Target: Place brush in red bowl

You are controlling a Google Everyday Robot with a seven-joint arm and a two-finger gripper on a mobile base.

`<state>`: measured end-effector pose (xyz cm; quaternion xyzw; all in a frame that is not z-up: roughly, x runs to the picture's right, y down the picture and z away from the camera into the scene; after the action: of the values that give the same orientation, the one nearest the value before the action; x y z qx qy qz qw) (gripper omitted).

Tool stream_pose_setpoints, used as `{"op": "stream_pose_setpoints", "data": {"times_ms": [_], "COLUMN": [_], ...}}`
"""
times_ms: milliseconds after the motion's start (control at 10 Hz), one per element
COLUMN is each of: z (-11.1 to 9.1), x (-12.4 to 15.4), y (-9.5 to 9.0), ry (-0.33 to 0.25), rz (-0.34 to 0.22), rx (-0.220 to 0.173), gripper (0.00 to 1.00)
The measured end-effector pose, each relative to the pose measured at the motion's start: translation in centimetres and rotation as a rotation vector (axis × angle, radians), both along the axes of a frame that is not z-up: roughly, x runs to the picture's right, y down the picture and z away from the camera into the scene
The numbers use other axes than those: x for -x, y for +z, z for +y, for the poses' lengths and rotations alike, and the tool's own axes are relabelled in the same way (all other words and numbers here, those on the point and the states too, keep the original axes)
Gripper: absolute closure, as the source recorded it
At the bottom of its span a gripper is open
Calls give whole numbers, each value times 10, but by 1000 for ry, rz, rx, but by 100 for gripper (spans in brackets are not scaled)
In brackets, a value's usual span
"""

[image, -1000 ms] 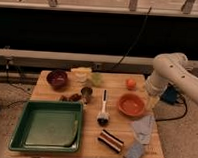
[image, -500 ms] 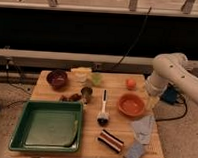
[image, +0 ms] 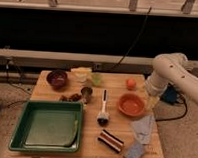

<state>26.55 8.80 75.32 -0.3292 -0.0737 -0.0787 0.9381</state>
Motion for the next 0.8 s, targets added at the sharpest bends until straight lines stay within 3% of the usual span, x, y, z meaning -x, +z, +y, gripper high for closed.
{"op": "stream_pose_setpoints", "data": {"times_ms": [800], "z": [-3], "x": [0], "y": [-1], "ry": [-12], "rz": [-2], "rx": [-11], "gripper": [35]}}
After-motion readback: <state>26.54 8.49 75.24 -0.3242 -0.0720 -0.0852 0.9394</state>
